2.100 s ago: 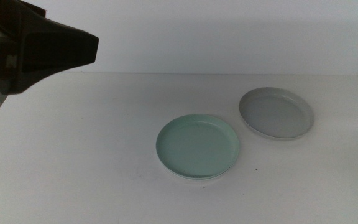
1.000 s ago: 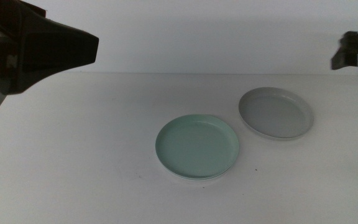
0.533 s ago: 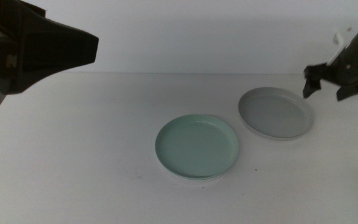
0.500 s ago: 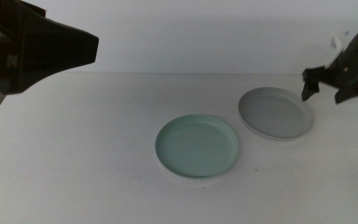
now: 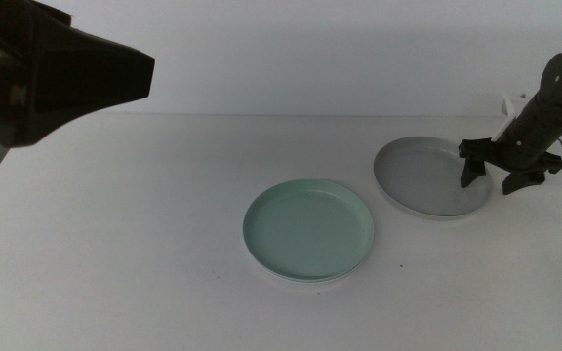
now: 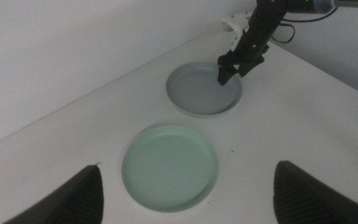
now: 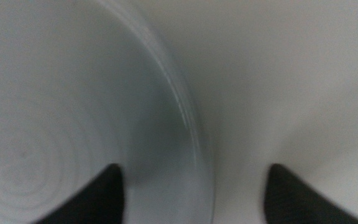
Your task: Stack the three bowls on top of each other.
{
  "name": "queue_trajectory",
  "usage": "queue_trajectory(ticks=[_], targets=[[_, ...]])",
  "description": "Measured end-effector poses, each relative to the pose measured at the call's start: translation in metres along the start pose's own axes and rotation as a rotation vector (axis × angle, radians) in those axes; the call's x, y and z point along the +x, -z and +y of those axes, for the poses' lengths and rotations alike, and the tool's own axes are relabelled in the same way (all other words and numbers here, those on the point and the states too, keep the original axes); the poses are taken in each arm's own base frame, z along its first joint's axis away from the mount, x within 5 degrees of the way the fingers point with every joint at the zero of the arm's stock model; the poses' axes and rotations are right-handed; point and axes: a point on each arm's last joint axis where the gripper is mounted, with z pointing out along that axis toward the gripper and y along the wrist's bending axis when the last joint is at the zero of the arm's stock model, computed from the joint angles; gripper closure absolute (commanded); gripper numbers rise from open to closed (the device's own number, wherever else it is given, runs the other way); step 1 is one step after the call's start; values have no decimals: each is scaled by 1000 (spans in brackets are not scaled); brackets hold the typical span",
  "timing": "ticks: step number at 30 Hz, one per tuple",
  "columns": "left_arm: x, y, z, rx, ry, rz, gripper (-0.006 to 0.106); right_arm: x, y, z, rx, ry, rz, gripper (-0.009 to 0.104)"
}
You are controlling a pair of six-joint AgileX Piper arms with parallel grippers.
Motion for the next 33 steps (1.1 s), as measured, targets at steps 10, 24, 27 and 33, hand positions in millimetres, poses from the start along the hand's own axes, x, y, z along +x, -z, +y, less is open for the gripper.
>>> queue_trajectory(ticks=[10, 24, 27, 33], targets=[[0, 0, 0, -1, 0, -2, 7, 8, 25, -2, -10, -11, -38, 95], [-1, 0, 1, -6, 0, -13, 7, 78, 109, 132, -174, 198, -142, 95], [-2, 0, 1, -9, 0, -18, 7, 86, 93, 154, -191, 221, -121, 95], [-2, 0, 1, -12, 0, -25, 7, 91, 67, 164, -190, 214, -75, 95]])
